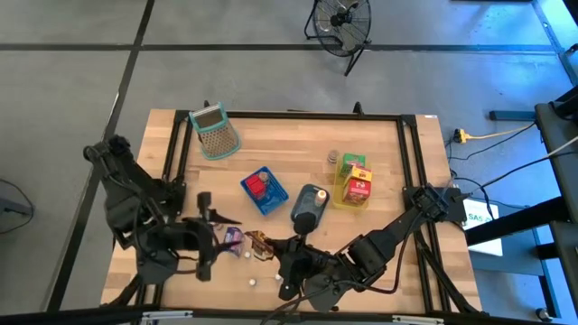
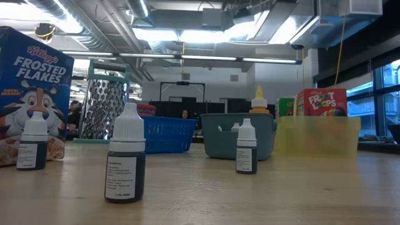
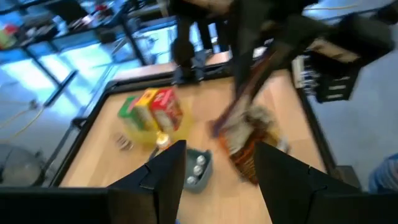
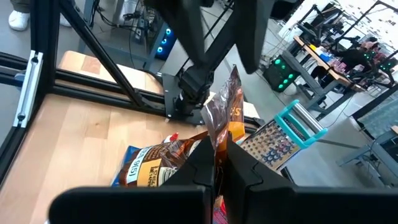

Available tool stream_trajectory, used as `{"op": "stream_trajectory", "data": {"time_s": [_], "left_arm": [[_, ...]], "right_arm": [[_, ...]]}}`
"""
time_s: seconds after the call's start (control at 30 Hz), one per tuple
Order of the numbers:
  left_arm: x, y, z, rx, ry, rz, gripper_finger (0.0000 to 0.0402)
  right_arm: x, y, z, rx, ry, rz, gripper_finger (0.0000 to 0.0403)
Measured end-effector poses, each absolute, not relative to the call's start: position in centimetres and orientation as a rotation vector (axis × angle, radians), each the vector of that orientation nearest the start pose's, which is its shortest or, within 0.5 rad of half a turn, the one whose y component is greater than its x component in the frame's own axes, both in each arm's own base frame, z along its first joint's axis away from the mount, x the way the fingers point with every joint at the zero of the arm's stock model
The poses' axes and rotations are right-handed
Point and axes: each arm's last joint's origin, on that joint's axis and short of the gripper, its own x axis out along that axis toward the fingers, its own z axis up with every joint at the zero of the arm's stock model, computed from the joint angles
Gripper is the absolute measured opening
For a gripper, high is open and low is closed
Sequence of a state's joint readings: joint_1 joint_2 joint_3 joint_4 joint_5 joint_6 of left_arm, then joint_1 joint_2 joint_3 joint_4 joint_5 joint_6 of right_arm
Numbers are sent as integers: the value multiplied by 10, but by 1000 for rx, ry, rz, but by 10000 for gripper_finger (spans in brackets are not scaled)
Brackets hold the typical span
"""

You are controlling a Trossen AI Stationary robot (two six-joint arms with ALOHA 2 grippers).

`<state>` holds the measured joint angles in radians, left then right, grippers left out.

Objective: Pick & Place Kitchen Items
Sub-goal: Put the orange seasoning pack into the blue bin

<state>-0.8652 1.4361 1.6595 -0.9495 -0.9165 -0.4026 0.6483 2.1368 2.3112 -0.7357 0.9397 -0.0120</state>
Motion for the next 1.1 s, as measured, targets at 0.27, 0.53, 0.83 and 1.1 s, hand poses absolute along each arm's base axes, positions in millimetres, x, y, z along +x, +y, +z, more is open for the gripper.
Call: {"op": "stream_trajectory", "data": {"time_s": [0.27, 0.53, 0.83, 1.1], "left_arm": [[204, -196, 420, 199, 433, 105, 182], [206, -195, 420, 206, 429, 114, 182], [220, -182, 420, 198, 469, 91, 182], [233, -182, 419, 232, 479, -8, 182]], "right_arm": [[383, 263, 383, -413, 397, -278, 9], [383, 264, 383, -416, 406, -238, 9], [387, 259, 382, -400, 413, -217, 9], [388, 258, 382, -395, 414, -217, 9]]}}
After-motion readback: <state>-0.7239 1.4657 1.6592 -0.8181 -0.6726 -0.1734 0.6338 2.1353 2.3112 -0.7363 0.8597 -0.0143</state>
